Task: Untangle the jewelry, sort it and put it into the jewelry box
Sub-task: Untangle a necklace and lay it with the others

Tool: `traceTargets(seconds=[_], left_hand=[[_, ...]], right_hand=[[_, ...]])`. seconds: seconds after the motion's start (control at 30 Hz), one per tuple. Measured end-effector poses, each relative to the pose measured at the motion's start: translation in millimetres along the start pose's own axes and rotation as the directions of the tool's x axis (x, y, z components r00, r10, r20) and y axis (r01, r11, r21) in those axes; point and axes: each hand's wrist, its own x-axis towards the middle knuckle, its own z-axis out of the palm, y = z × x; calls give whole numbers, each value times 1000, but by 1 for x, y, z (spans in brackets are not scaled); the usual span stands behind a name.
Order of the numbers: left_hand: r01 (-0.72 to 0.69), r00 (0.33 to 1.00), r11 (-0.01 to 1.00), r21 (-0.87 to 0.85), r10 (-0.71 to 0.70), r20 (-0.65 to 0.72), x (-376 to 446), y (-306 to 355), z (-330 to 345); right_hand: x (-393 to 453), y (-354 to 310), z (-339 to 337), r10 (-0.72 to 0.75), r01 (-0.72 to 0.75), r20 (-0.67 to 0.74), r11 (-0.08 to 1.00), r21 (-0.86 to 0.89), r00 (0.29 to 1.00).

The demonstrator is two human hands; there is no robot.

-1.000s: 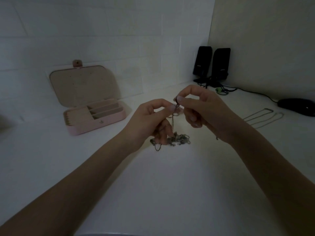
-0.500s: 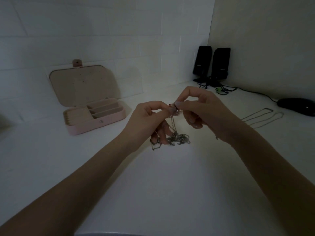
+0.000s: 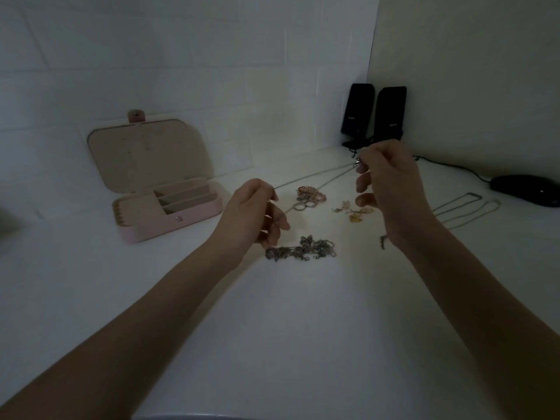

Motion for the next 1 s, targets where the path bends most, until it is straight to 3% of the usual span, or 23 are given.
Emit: traceTargets(seconds=[0.23,0.4,0.53,0.67,0.77,1.0], left_hand=[[35,989,999,35,-30,-143,12,-10,-7],[59,980,992,111,-36,-195,13,-12,-7],[-14,993,997,80,24,-119,14,-15,-12],[10,997,1000,-22,-12,-74,15,-14,-15],[29,994,998,56,-22,-111,15,-17,-10],[21,1000,993,114,-20,-11,-11,-9,16]], right_hand=[[1,-4,-6,-1,22,-106,980,199,994],[3,-2,-7,-26,60,-167,978,201,986],[7,0,-11,0,51,-227,975,218,974],[12,6,-18,59,6,-267,972,234,962],[16,13,-23,103,-41,-289,976,213,952],[13,21,-49,46,-16,-387,997,79,921]])
